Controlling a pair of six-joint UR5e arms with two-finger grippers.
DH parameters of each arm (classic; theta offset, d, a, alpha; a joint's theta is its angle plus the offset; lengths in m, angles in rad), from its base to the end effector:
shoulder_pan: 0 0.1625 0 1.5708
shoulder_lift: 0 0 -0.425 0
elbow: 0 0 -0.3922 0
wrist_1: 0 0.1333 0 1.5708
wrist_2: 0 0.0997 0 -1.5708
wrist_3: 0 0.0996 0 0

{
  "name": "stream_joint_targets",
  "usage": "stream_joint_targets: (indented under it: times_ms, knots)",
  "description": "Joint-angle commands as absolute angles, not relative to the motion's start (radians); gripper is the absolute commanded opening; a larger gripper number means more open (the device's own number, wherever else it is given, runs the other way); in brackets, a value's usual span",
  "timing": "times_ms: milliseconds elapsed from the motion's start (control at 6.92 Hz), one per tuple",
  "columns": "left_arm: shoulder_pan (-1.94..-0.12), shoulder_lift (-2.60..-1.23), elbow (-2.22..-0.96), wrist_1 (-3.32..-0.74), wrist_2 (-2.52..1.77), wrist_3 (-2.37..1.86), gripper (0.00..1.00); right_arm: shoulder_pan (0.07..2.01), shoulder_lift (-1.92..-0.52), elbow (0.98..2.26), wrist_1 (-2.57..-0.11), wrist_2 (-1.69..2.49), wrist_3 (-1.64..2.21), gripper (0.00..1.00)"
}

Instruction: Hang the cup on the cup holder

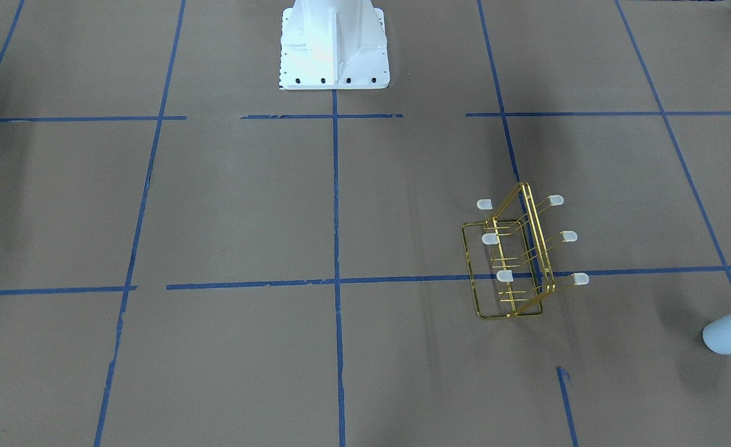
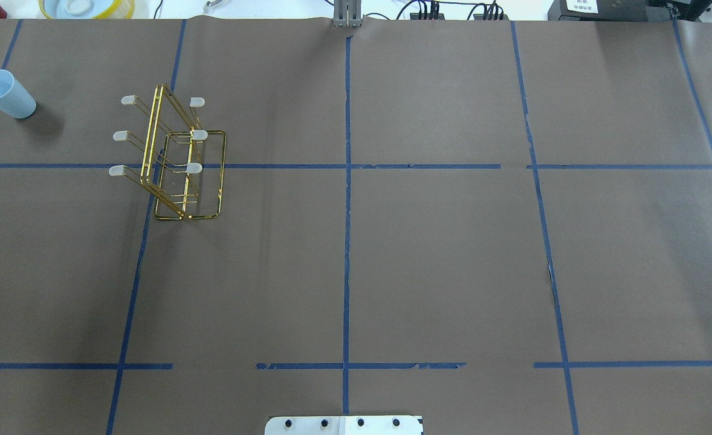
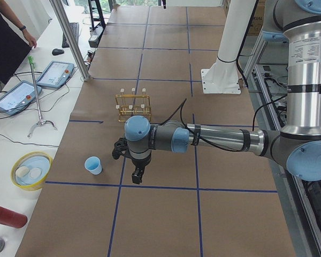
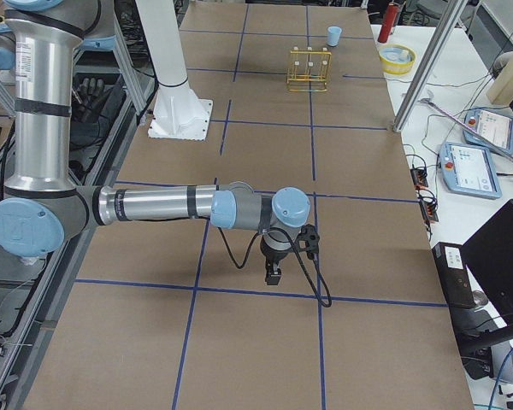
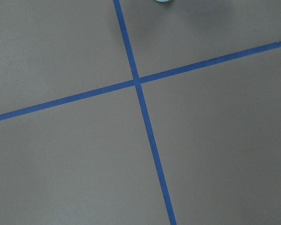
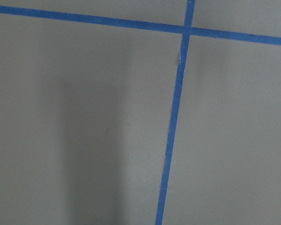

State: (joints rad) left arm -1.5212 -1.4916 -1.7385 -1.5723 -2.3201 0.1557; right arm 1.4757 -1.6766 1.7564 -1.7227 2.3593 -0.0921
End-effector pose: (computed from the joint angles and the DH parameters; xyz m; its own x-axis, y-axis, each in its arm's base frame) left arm -0.0424 -0.4656 0.6152 0.7118 0.2505 -0.6562 -0.1617 0.9676 0.1940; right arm 0.0205 -0.4444 0.6311 0.6949 -0.1073 0.7111 0.1593 0.9872 -0.0067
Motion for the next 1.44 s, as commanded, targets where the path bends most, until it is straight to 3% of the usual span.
stream_joint_targets:
  times_ms: [0,578,722,1300]
  knots:
    - [-1.522,-1.502,-1.735,-1.571,-2.319,0.156,1.0,1.476,-1.677,1.756,-1.723,2.359,-0.092,1.0]
    - [-1.519,-1.572,-1.753,-1.572,-2.312,0.134,1.0,1.476,-1.677,1.756,-1.723,2.359,-0.092,1.0]
    - [-1.511,-1.641,-1.728,-1.575,-2.309,0.0,1.0,1.476,-1.677,1.756,-1.723,2.359,-0.092,1.0]
    - [-1.497,-1.669,-1.569,-1.902,-2.31,-0.254,1.0,1.476,-1.677,1.756,-1.723,2.359,-0.092,1.0]
